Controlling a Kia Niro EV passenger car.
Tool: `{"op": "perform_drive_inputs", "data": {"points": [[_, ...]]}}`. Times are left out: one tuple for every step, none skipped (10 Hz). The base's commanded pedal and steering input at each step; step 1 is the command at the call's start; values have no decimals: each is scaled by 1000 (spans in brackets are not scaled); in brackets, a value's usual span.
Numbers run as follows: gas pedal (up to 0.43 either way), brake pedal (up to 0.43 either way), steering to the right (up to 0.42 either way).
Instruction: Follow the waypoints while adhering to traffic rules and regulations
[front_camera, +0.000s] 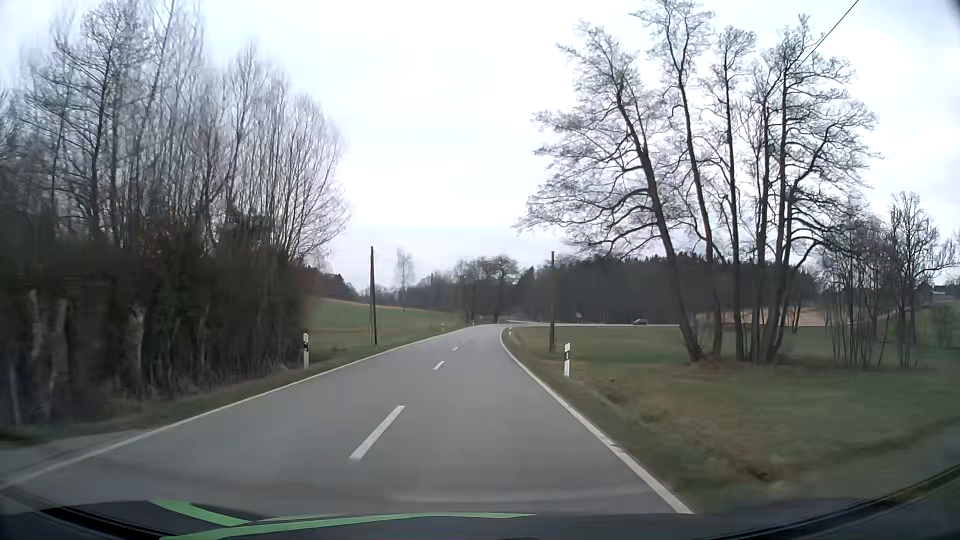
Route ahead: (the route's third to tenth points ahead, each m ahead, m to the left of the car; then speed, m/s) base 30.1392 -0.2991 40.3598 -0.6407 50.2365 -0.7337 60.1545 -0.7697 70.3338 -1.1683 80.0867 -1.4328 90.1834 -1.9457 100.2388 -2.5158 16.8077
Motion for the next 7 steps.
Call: {"op": "perform_drive_inputs", "data": {"points": [[268, 0, 0], [240, 0, 0], [228, 0, 0], [197, 0, 1], [169, 0, 2], [138, 0, 3], [87, 0, 4]]}}
